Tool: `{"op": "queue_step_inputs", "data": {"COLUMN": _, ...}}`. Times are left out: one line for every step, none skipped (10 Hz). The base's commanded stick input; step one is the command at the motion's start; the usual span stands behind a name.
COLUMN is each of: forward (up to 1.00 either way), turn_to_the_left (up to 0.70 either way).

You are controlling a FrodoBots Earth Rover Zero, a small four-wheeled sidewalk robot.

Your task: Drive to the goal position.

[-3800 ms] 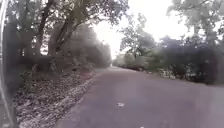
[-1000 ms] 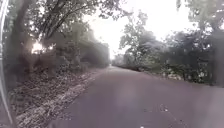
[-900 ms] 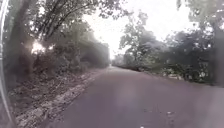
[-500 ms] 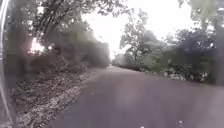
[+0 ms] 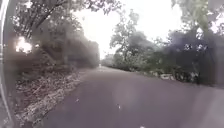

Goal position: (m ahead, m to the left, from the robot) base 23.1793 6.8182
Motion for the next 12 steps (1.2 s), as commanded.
{"op": "queue_step_inputs", "data": {"forward": 0.70, "turn_to_the_left": 0.01}}
{"op": "queue_step_inputs", "data": {"forward": 0.70, "turn_to_the_left": 0.01}}
{"op": "queue_step_inputs", "data": {"forward": 0.70, "turn_to_the_left": 0.01}}
{"op": "queue_step_inputs", "data": {"forward": 0.70, "turn_to_the_left": 0.01}}
{"op": "queue_step_inputs", "data": {"forward": 0.70, "turn_to_the_left": 0.01}}
{"op": "queue_step_inputs", "data": {"forward": 0.70, "turn_to_the_left": 0.01}}
{"op": "queue_step_inputs", "data": {"forward": 0.70, "turn_to_the_left": 0.01}}
{"op": "queue_step_inputs", "data": {"forward": 0.70, "turn_to_the_left": 0.01}}
{"op": "queue_step_inputs", "data": {"forward": 0.70, "turn_to_the_left": 0.01}}
{"op": "queue_step_inputs", "data": {"forward": 0.70, "turn_to_the_left": 0.01}}
{"op": "queue_step_inputs", "data": {"forward": 0.70, "turn_to_the_left": 0.01}}
{"op": "queue_step_inputs", "data": {"forward": 0.70, "turn_to_the_left": 0.01}}
